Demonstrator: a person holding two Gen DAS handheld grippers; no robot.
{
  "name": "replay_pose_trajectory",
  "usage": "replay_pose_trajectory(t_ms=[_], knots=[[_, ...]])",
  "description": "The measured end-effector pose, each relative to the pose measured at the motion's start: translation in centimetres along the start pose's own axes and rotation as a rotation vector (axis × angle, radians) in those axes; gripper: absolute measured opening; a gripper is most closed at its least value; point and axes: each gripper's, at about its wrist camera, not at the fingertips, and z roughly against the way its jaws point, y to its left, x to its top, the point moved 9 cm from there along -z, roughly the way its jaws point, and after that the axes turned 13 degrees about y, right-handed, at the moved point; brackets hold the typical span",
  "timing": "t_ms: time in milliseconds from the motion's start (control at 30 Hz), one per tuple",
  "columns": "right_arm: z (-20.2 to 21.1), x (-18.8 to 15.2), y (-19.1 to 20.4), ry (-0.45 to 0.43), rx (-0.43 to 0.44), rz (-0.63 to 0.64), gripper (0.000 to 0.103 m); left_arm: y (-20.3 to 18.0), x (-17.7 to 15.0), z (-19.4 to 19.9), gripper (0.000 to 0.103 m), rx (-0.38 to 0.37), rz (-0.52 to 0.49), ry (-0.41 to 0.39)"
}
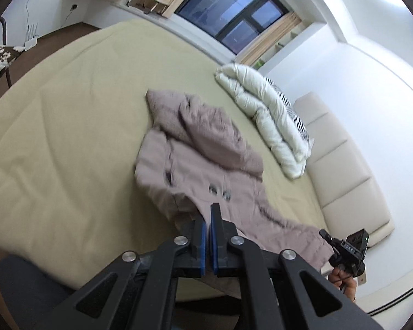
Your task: Fold large clothes
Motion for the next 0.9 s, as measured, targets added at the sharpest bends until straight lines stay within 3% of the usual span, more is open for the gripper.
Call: replay_pose_trajectory(t_ms=[133,367,467,600,767,833,900], knots=[[-0.8,7.4,1.8,-0.054,0.002,0.023,0.007,-0.5,6.9,-0.5,0.004,-0.050,0.033,-0.061],[-7.1,22.1,4.0,-0.105,-0.069,0.057,0.007,-0.4,20.6,-5.5,0.004,-0.021,0.066,-0.113],[-11.2,27.9,3.0,-0.110,-0.112,0.035,0.007,0.6,25.6,-8.6,0.004,0.002,0.088,-0.113],[-17.0,34.1,-1.5,-0.101,-0.157,-0.087,0.007,2.7,31.2,-14.3,0.004,0.049,0.116,-0.089],[-25.3,36.6,-7.9,-0.050,-0.190,-0.178,0.008,7.1,34.3,-21.7,0.005,0.136,0.160,-0.034],[-28.4,36.6,-10.2,0.000,-0.222,-0.192,0.010,8.9,34.2,-24.4,0.008,0.182,0.182,0.001],[-29.9,36.6,-11.4,0.011,-0.208,-0.205,0.013,10.2,33.8,-25.8,0.016,0.170,0.210,0.008]])
